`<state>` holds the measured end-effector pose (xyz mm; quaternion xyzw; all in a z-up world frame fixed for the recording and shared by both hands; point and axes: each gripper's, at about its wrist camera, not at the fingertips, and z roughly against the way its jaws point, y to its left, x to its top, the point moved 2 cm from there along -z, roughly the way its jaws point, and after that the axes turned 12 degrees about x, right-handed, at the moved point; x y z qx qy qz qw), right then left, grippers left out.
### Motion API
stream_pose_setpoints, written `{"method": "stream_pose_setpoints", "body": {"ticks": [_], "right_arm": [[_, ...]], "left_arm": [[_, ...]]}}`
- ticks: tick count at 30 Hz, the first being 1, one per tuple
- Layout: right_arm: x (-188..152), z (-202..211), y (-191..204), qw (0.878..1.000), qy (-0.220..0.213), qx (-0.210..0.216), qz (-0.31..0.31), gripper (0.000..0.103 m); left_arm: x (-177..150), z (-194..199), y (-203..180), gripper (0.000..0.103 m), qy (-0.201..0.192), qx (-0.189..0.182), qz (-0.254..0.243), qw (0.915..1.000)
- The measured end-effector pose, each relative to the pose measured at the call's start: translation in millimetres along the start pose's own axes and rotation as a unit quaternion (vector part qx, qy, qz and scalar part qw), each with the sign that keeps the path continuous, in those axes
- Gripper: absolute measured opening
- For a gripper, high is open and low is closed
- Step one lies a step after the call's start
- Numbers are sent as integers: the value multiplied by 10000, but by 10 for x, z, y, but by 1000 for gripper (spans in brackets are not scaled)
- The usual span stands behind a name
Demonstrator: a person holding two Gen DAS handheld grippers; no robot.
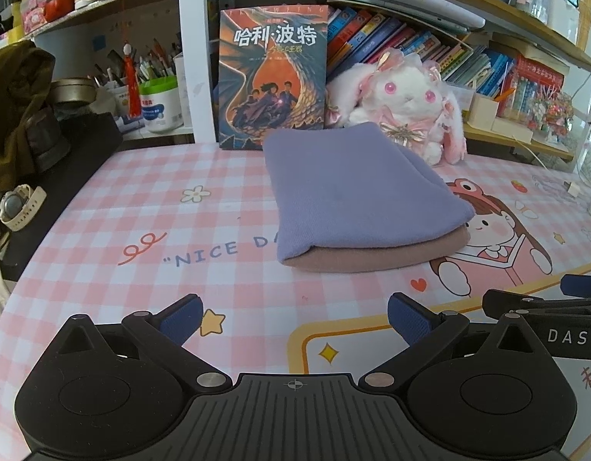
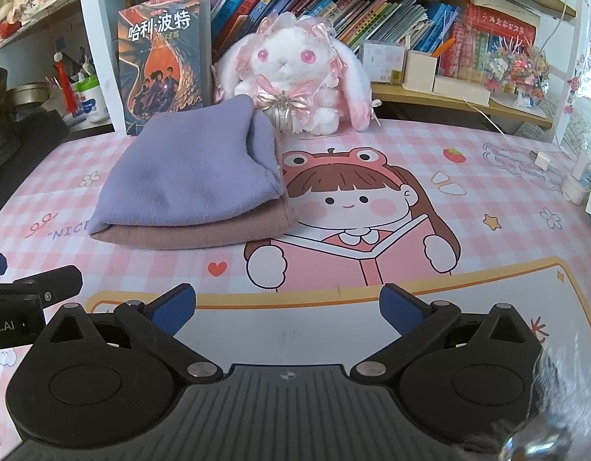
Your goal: Fold clothes
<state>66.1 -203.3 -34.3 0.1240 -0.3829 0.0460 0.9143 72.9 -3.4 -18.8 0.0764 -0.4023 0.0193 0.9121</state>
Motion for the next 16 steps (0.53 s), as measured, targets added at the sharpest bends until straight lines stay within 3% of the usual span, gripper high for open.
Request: {"method": "stream_pose_setpoints", "body": {"ticks": [16], "right_arm": [[-1, -54, 5, 9999, 98, 29, -2, 103]], "left_arm": [[-11, -20, 7, 103, 54, -36, 25, 10000]]}}
